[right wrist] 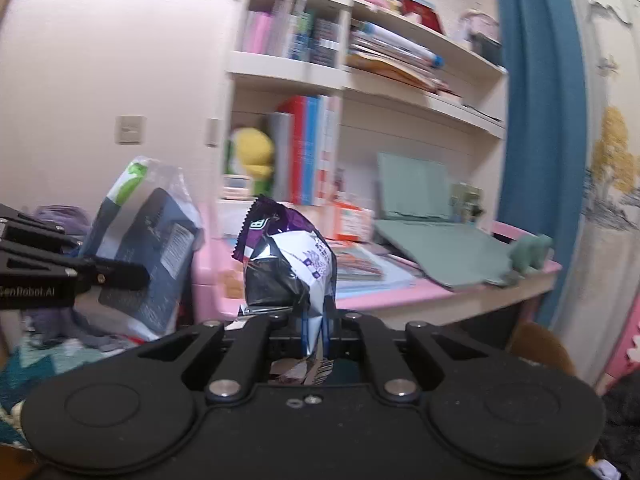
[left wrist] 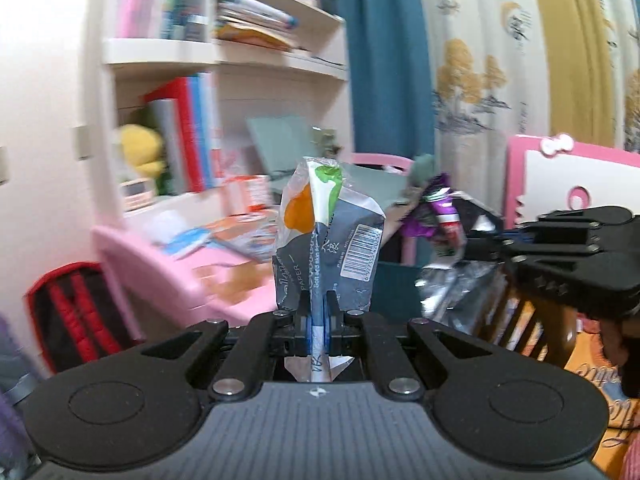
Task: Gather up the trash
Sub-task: 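Carry the grey-green and purple foil wrappers up to the teal wastebasket, then open both tools over the wastebasket to drop the wrappers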
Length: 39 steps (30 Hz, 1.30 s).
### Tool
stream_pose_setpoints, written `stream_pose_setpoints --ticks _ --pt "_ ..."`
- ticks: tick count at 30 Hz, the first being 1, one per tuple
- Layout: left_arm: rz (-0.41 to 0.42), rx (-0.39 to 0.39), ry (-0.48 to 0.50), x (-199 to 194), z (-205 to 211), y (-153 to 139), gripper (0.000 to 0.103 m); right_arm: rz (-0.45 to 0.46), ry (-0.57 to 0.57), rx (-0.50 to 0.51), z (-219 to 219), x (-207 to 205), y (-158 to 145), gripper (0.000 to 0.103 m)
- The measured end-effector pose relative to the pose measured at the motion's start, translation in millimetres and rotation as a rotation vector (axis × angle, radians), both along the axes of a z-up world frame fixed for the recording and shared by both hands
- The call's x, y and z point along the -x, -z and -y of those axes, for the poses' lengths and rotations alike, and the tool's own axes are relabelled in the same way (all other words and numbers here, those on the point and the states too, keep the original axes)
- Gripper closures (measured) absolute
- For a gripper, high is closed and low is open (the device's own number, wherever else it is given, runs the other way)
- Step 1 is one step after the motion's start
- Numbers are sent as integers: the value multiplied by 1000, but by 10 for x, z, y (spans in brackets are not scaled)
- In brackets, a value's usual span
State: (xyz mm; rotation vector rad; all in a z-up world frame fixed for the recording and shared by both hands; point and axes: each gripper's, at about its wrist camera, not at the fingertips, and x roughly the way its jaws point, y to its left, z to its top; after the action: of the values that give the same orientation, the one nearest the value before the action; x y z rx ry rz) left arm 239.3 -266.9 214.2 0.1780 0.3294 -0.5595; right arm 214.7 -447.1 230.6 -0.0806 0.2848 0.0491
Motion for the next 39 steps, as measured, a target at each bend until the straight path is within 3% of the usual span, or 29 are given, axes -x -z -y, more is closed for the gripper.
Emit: stream_pose_setpoints --ticks 5,11,18,23,25,29,32,37,39 --pt "-74 -41 38 -366 653 165 98 -52 90 -23 295 -280 225 96" --pt "-189 -88 -9 -825 1111 514 98 -116 136 19 306 -514 555 94" --pt "-362 -151 -51 -1204 1295 865 98 -264 140 5 345 -728 873 86" --pt "-393 -178 -55 -1235 1375 981 97 -298 158 9 373 -761 926 81" --pt "-407 -177 -65 -1241 1379 981 95 -309 158 15 372 -747 920 72" --pt "-407 -184 -75 -1239 1375 969 91 -319 170 34 372 -742 888 66" --pt "-401 -174 -73 -1199 1347 925 80 -297 176 29 394 -683 831 62" --pt "-371 -129 -107 -1107 1194 783 36 -256 168 11 424 -524 681 60" --pt "-364 -115 -103 -1053 1112 715 36 -249 152 0 419 -451 612 59"
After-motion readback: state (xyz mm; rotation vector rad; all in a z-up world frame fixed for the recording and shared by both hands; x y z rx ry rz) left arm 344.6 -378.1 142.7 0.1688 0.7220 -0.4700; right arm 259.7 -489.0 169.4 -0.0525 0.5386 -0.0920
